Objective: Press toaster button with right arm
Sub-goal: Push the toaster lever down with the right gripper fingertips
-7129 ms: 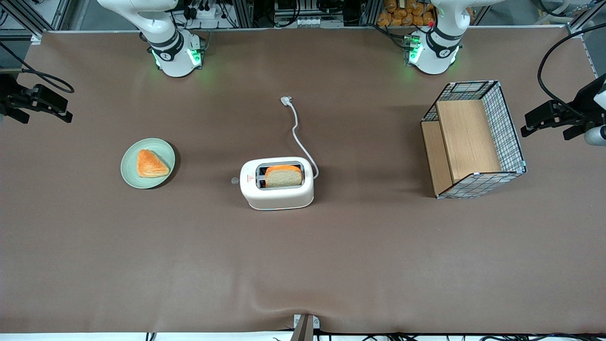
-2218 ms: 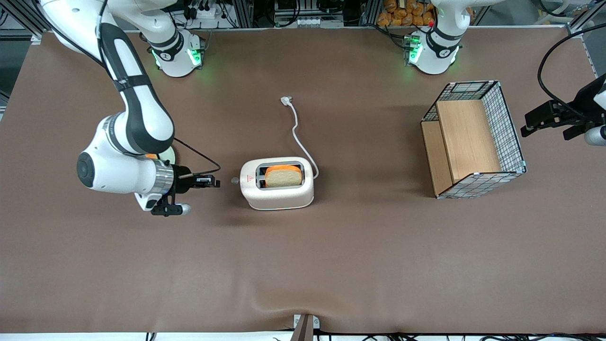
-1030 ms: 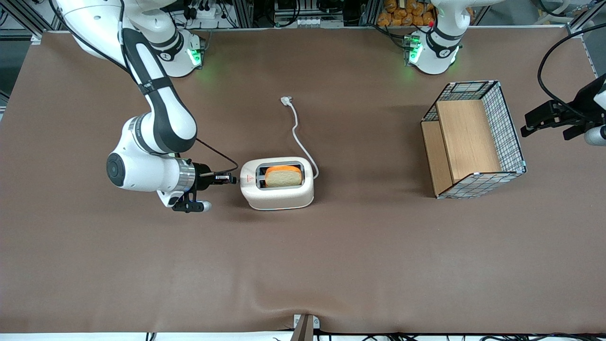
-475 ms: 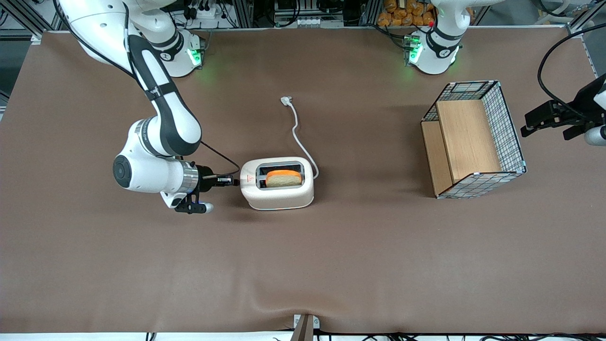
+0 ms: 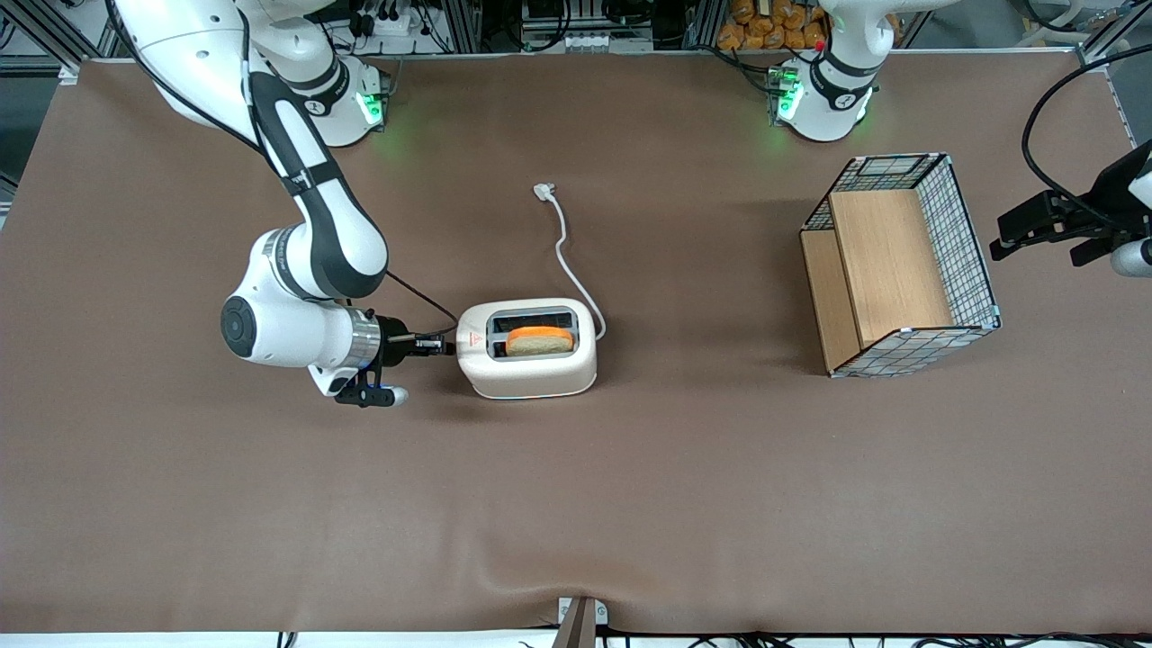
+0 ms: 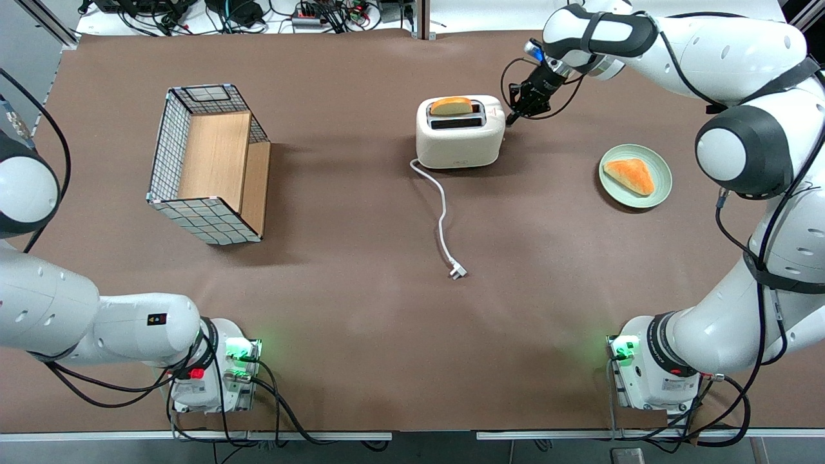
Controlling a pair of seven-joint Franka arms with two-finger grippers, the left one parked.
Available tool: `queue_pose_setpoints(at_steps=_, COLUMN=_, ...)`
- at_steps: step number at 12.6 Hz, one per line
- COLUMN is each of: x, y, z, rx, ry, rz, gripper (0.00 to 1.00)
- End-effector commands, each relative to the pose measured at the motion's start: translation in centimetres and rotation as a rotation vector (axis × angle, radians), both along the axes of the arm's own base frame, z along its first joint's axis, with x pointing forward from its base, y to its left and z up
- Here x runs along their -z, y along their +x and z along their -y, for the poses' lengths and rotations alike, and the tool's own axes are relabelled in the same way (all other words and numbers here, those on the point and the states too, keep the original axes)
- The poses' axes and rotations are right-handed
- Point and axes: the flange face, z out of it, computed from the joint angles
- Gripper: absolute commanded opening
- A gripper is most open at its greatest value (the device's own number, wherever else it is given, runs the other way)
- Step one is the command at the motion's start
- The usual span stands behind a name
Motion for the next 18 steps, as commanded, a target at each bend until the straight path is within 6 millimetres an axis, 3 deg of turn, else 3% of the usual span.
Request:
queue_pose_setpoints(at_steps=1, x=1.9, y=-0.4, z=-0.2, rx=0.015, ry=-0.005, rz=0.015, gripper=0.0)
queue_pose_setpoints(at_steps=11, x=4.3, y=-1.2, z=-0.8, rx=0.007, ry=-0.029, rz=0.041, gripper=0.0)
queue_pose_setpoints(at_steps=18, x=4.8, y=-1.3, z=-0.9, rx=0.006, ry=-0.034, rz=0.041, gripper=0.0)
